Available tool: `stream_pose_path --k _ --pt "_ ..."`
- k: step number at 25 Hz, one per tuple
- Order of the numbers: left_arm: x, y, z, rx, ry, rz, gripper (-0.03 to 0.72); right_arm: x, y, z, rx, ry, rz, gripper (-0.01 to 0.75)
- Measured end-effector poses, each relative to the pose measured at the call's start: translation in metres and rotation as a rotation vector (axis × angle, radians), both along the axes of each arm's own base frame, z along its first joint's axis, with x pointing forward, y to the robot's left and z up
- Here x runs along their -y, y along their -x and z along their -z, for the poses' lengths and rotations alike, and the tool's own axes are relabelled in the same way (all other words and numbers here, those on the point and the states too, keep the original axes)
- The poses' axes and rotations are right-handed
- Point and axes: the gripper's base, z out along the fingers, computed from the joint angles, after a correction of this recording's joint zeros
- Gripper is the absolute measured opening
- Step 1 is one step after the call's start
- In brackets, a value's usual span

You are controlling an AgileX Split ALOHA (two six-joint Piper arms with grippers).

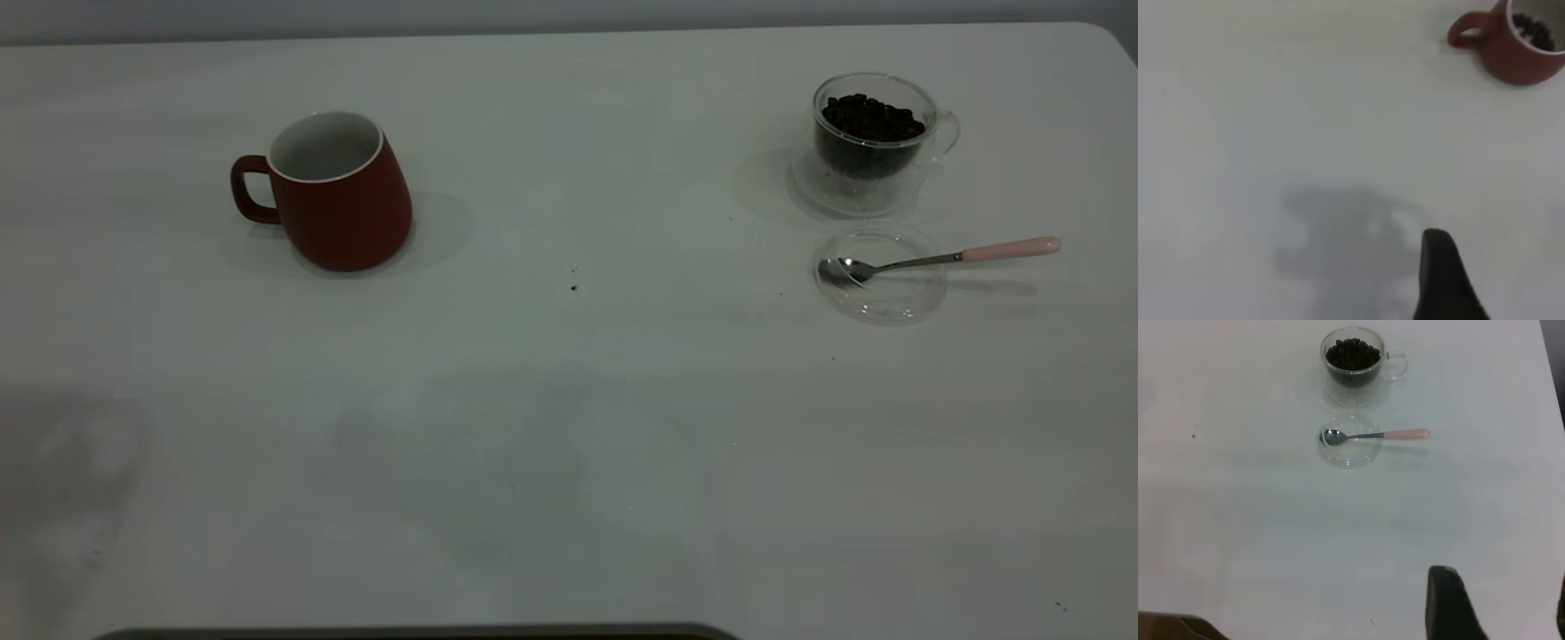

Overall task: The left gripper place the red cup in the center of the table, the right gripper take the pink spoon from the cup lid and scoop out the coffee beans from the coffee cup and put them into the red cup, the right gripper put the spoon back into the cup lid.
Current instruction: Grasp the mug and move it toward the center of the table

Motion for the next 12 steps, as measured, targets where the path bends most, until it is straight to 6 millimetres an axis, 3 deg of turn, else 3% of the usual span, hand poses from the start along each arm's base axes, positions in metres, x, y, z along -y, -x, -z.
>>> stream_pose_path --k 8,10,12 --pt "-0.001 -0.104 0.049 -0.162 -0.072 0.143 0.487 0.0 0.0 0.0 0.0 0.0 0.0 0.415" --pt "0.001 -0.126 0.066 -0.196 -0.115 0.238 0.487 0.0 0.0 0.0 0.0 0.0 0.0 0.415" --pt "0.007 -0.144 0.084 -0.225 -0.196 0.442 0.487 0.0 0.0 0.0 0.0 0.0 0.0 0.415"
